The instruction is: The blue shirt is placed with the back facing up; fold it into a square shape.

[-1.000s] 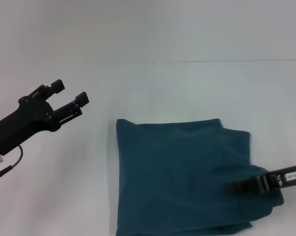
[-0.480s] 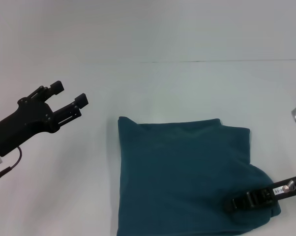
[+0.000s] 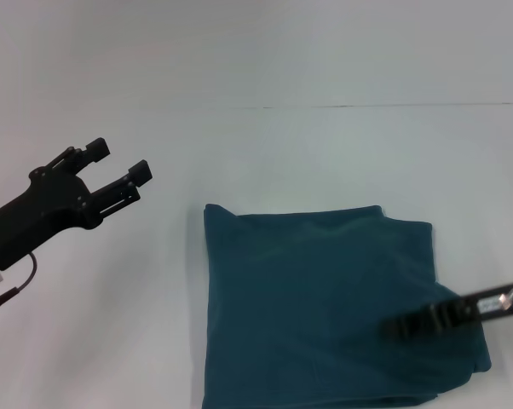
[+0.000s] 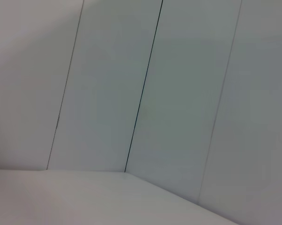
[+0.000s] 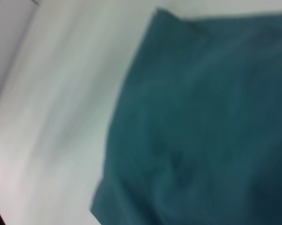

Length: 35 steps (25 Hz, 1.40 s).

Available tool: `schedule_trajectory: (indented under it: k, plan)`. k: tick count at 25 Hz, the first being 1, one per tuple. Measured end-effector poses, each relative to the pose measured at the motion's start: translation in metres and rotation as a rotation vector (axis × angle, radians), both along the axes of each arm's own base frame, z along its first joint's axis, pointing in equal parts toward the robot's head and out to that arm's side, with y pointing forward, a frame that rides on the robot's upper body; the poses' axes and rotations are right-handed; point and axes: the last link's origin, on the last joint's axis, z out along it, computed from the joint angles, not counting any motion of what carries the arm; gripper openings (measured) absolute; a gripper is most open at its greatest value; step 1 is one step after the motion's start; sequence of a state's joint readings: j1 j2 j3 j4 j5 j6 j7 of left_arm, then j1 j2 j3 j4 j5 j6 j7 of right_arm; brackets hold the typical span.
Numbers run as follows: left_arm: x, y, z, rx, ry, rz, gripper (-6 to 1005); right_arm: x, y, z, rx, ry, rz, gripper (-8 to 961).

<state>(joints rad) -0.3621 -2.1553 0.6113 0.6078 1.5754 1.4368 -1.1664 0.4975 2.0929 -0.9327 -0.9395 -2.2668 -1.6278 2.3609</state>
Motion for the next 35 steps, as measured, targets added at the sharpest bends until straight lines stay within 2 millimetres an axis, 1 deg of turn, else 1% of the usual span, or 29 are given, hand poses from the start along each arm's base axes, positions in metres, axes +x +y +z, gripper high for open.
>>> schedule_trajectory:
  k: [5, 6, 8, 10, 16, 19, 24, 28, 32, 35]
  plan:
    - [0.001, 0.001, 0.001, 0.003, 0.0, 0.0, 876, -0.023, 0.007, 0.029, 0.084, 0.022, 0.055, 36]
    - [0.001, 0.002, 0.001, 0.004, 0.001, -0.001, 876, -0.027, 0.01, 0.033, 0.103, 0.025, 0.065, 36]
    - [0.001, 0.002, 0.001, 0.005, 0.003, -0.001, 876, -0.031, 0.015, 0.034, 0.124, 0.029, 0.073, 36]
    - [0.0, 0.002, 0.002, 0.006, 0.004, -0.001, 876, -0.034, 0.024, 0.024, 0.124, 0.039, 0.081, 36]
    - [0.001, 0.002, 0.002, 0.009, 0.009, -0.004, 877, -0.039, 0.043, -0.029, 0.037, 0.024, 0.121, 37]
    - [0.0, 0.002, 0.003, 0.011, 0.012, -0.004, 877, -0.04, 0.046, -0.042, 0.013, -0.027, 0.13, 37]
    - [-0.002, 0.0, 0.004, 0.02, 0.021, -0.001, 877, -0.033, 0.043, -0.048, 0.002, -0.046, 0.086, 37]
    - [-0.002, 0.001, 0.004, 0.021, 0.023, -0.004, 876, -0.022, 0.042, -0.052, 0.008, -0.081, 0.055, 37]
    - [0.001, 0.002, 0.003, 0.017, 0.024, -0.012, 876, -0.02, 0.041, -0.053, 0.006, -0.091, 0.052, 37]
    - [0.0, 0.002, 0.003, 0.019, 0.024, -0.011, 876, -0.024, 0.039, -0.05, 0.002, -0.07, 0.06, 37]
